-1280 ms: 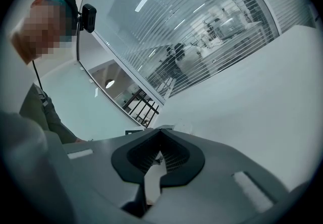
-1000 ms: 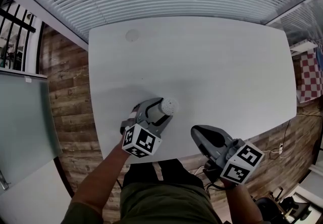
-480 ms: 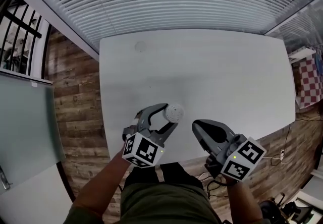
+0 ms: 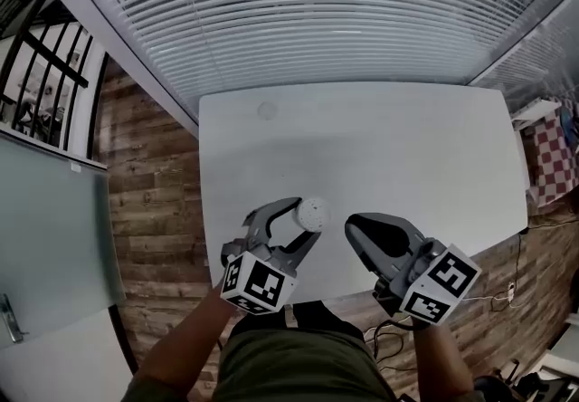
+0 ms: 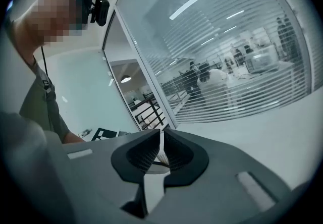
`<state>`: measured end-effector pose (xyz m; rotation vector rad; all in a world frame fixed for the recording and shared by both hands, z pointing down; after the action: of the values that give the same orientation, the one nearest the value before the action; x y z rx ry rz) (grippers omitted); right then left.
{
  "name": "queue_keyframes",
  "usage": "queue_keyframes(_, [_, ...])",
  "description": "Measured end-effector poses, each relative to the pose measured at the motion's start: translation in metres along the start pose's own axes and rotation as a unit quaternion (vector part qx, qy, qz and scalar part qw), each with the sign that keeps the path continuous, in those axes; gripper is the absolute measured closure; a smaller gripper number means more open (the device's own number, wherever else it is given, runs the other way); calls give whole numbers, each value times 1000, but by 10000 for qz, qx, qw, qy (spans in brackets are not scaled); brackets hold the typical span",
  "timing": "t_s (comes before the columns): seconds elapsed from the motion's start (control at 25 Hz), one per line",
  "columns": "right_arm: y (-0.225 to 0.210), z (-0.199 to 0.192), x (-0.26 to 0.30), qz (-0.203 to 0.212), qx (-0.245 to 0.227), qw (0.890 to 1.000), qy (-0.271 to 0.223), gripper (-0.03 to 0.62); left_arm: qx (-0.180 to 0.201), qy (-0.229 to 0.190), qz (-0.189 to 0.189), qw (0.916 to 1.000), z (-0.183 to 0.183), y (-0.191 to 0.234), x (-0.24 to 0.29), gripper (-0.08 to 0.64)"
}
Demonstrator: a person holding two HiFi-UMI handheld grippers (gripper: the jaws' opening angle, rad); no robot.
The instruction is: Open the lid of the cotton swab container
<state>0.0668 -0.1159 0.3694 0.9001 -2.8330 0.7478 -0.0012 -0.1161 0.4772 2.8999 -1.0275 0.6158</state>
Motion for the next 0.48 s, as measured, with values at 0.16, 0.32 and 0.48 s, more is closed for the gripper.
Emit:
queue_keyframes(0.16, [19, 18, 5, 198, -460, 9987, 25, 577, 33, -81, 100, 9999, 17, 5, -15, 314])
queue_keyframes(0.32, [35, 29, 9, 345, -740, 9966, 43, 535, 62, -146, 159, 9997, 30, 7, -28, 314])
queue_keyframes(0.48, [48, 37, 10, 406, -1012, 9940, 114, 509, 31, -199, 218, 9996, 38, 8, -39, 314])
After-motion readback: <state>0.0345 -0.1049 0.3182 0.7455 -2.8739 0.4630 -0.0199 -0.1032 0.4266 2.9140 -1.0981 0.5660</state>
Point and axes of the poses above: the fingertips, and each gripper's own axes: x forward along the fingers, y to its left, z out of its top, the point moved 2 cm from there along -x, backward along the fingers, and after that the axes turned 5 degrees about -y, right-handed, at the moved point
